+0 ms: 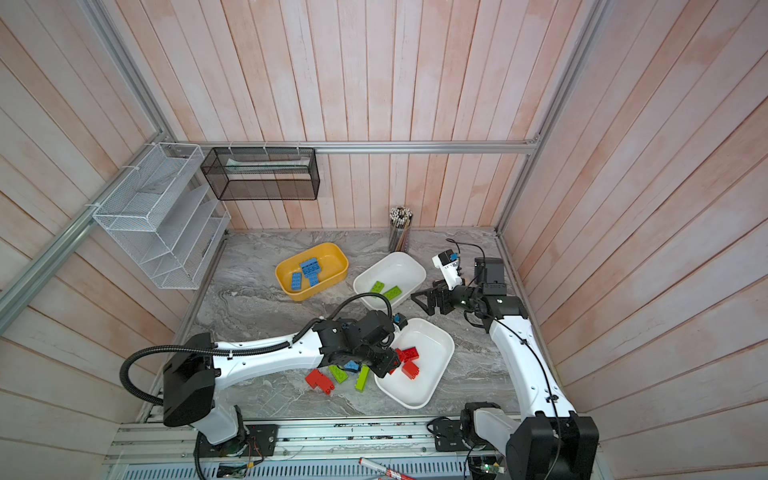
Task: Sort the legos into containers by color
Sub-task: 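Carry the red brick into the nearer white tub and open the left gripper, then return the left gripper to the pile and grasp a small red brick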
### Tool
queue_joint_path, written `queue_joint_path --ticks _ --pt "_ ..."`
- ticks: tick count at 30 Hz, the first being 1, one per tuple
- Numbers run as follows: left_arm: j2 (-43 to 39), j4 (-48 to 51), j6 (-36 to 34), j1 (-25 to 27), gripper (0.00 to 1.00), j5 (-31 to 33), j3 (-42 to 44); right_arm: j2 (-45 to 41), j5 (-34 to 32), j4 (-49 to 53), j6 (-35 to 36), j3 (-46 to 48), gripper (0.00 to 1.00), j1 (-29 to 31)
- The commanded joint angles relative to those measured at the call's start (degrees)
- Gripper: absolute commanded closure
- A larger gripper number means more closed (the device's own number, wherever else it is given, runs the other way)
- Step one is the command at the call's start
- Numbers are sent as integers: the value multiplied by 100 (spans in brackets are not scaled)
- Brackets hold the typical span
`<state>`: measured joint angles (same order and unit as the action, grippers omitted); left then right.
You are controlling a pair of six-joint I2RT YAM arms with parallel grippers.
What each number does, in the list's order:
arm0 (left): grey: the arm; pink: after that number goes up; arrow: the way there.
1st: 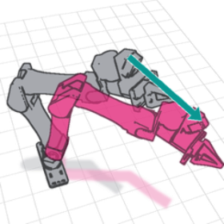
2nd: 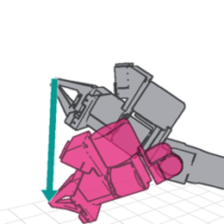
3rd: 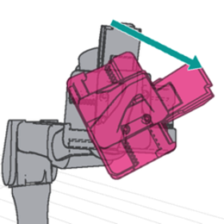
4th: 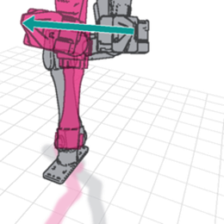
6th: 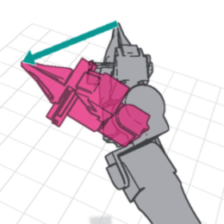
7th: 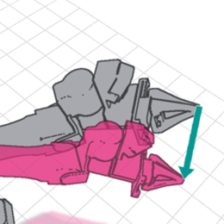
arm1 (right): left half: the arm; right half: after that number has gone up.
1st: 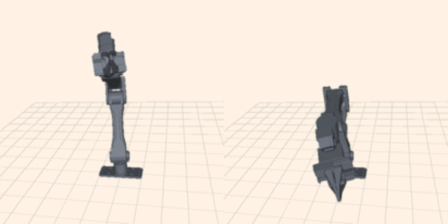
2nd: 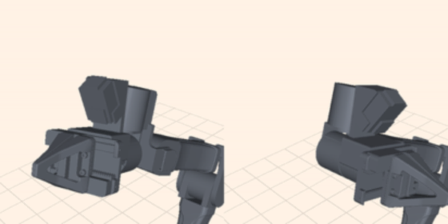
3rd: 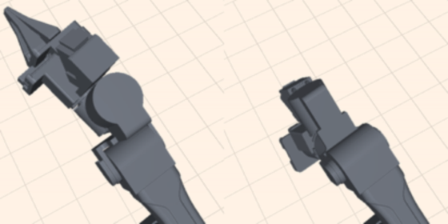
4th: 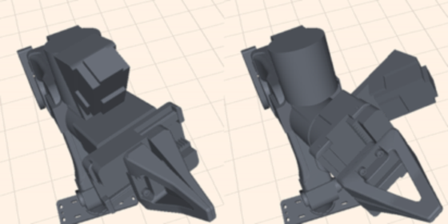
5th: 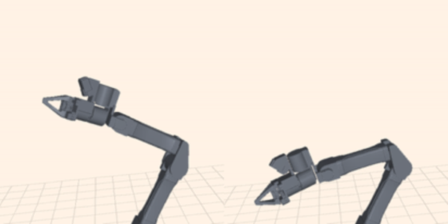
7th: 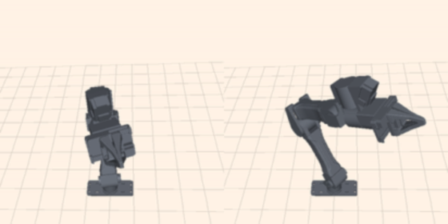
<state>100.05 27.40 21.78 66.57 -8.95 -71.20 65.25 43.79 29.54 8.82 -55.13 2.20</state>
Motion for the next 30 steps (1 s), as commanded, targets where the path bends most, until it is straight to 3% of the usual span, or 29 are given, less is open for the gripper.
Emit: queue_joint_path --ticks 1,8,11,19,30 --pt "310 -134 254 6 78 247 -185 12 -28 103 13 -93 2 -25" --pt "664 362 703 40 74 710 -573 -40 -98 219 68 -77 2 -40" --pt "454 249 661 45 53 561 -527 -37 -73 221 74 -96 2 -44" --pt "-583 1052 663 -330 33 998 -118 -40 163 219 75 -126 2 -43" --pt "-2236 1879 1386 -1101 29 1308 1664 -74 288 130 41 17 2 -12"
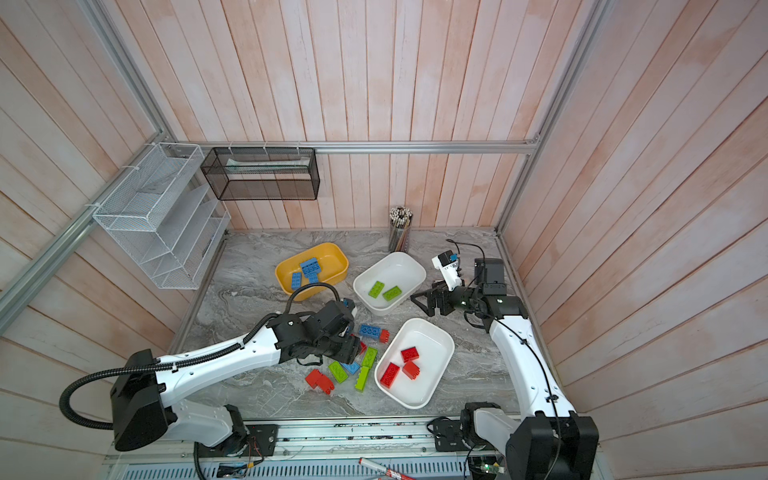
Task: Sort the legos into containers by color
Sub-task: 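Return the left gripper to the pile and grasp a small red brick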
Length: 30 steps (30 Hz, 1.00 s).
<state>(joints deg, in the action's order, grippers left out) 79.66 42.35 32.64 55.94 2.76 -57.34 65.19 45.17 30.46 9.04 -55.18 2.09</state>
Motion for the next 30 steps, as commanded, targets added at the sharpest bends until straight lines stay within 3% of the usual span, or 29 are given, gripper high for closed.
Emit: queue_joint_path --ticks 1,13,19,30 --pt "-296 408 362 -73 29 105 398 -66 151 35 38 27 2 -5" --pt "-869 1135 973 -75 29 159 997 -17 207 -14 45 105 2 -4" --pt "-1129 1203 1077 36 40 -39 1350 3 212 -31 71 115 2 5" --pt "-835 847 1090 154 40 -13 1682 33 234 -44 71 104 2 15"
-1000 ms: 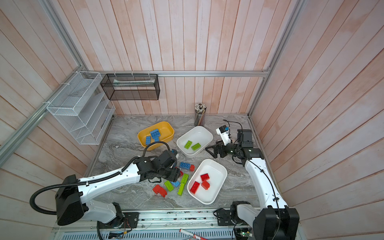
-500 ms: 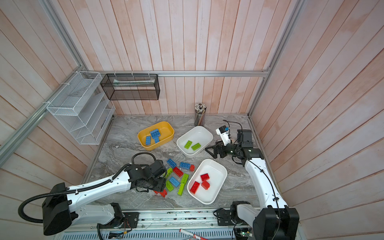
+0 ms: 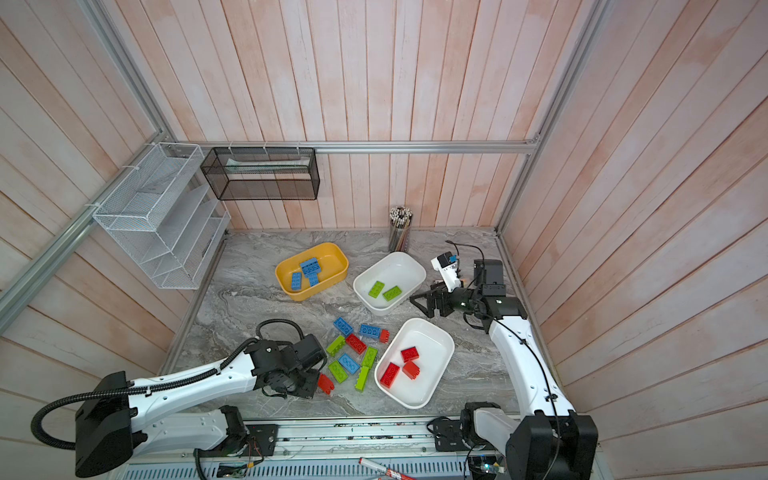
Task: Sort the legos into containers by color
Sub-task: 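Return the left gripper to the pile and grasp a small red brick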
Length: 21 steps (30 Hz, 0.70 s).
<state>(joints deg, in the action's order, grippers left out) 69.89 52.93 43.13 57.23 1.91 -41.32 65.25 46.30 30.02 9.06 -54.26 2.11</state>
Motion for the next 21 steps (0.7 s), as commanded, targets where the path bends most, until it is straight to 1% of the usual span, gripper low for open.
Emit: queue_joint_path --ticks 1,4,7,11,13,17,21 --pt "262 -196 8 4 39 157 50 27 108 4 75 14 2 11" --pt "446 -387 -109 -87 38 274 -34 6 100 12 68 19 2 14" --pt "551 -730 -164 -150 38 194 10 -13 98 13 54 26 2 11" --pt "771 -808 -291 -204 37 371 -39 -39 98 11 58 38 2 12" --pt "772 -923 -347 -425 37 408 -78 -36 106 8 45 48 2 11" --pt "948 -1065 -453 -505 37 327 -31 -70 105 12 48 54 2 20" --pt "1059 -1267 -664 -528 44 174 -28 -64 132 12 53 56 2 21"
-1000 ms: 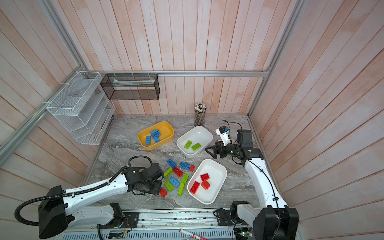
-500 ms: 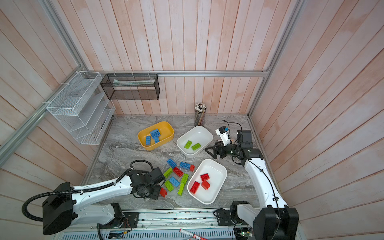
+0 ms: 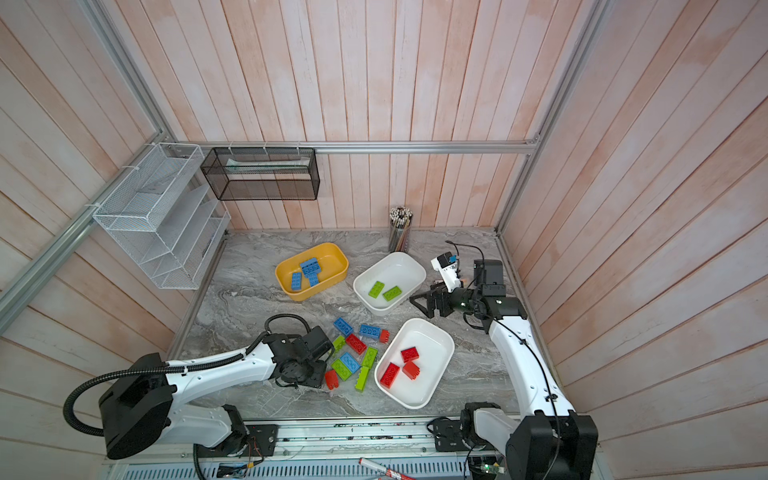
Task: Sort the legos into containers by color
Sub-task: 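Return the left gripper to the pile and grasp a small red brick, then carry the small red brick into the nearer white tub and release it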
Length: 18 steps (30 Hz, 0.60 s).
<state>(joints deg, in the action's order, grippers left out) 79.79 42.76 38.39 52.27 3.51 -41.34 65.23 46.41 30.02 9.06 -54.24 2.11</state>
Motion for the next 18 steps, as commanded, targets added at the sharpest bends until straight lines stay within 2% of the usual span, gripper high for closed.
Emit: queue_joint_path --ticks 1,3,7,10,14,18 --pt "90 -285 -200 -31 45 -56 -20 -61 131 12 53 54 2 18" --pt "137 -278 -200 -33 47 -130 20 -66 140 13 46 62 2 22" --pt "102 -253 -216 -30 61 -72 102 -60 130 4 47 71 2 14" --pt "68 -148 -202 -33 68 -60 49 -58 135 -5 39 73 2 18" --pt "-159 179 -192 -32 69 -86 -123 -94 103 4 47 78 2 13" --pt "-473 585 -243 -33 69 -65 -678 -74 61 -15 35 49 2 13"
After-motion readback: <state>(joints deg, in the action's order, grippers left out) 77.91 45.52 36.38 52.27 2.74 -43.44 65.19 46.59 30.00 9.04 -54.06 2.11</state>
